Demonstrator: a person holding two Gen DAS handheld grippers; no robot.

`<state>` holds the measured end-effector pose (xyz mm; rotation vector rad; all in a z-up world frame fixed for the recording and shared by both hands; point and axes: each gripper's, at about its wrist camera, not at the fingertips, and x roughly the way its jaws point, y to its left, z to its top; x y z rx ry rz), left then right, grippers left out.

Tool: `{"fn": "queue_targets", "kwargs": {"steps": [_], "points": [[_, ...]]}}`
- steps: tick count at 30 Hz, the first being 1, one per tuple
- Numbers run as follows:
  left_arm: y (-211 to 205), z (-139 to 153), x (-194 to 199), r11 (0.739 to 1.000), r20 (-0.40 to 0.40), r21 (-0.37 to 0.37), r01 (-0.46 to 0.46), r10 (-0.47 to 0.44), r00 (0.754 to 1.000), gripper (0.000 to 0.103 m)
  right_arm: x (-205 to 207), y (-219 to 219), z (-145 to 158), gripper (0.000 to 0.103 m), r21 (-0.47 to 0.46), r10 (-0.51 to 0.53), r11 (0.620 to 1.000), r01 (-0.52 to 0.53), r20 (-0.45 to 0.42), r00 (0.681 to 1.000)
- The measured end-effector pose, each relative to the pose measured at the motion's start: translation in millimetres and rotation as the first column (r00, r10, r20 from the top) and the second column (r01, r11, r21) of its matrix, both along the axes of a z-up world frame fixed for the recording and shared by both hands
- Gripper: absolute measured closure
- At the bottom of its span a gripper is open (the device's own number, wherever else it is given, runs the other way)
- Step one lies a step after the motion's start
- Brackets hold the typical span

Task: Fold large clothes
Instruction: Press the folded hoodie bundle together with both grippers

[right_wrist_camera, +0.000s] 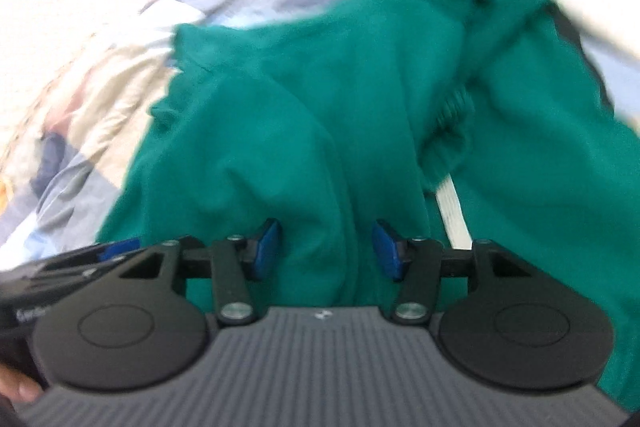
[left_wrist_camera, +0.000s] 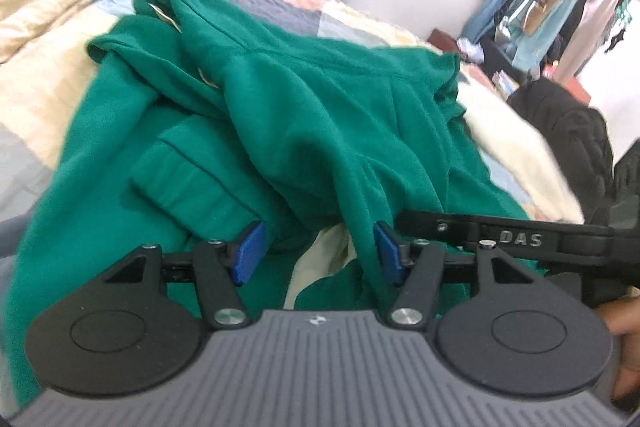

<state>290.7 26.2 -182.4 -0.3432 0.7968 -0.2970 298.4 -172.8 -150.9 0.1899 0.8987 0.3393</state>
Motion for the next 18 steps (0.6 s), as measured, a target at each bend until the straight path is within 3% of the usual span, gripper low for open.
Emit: {"fn": "queue_targets", "kwargs": {"steps": [4,9,14,18], "points": [[16.1,19.4,-33.4,0.999,0.05,-0.036,-0.033,0.035,0.998,0.035,-19.1,6.0,33.4,0.048,-0.103,0.065,0.993,-0.054,0.115,0.991],[24.8,35.9,-63.4,0.997,0.1,0.047,-0.057,0.052,0.994,0.035,-26.1,-14.6,74.4,0.049,-0.085,0.101,0.993,-0.088,0.161,0.982],[50.2,36.1,-72.5,0.994,0.008,0.019,-0.109,0.109,0.994,0.035,-34.5,-60.2,106.8,0.049,-0.06,0.096,0.994,-0.087,0.169,0.981],[73.9,37.4,-76.5,0.986,-0.06,-0.023,-0.163,0.161,0.985,0.035,-35.6,-97.4,109.4,0.049,-0.027,0.039,0.999,-0.036,0.129,0.991]]}}
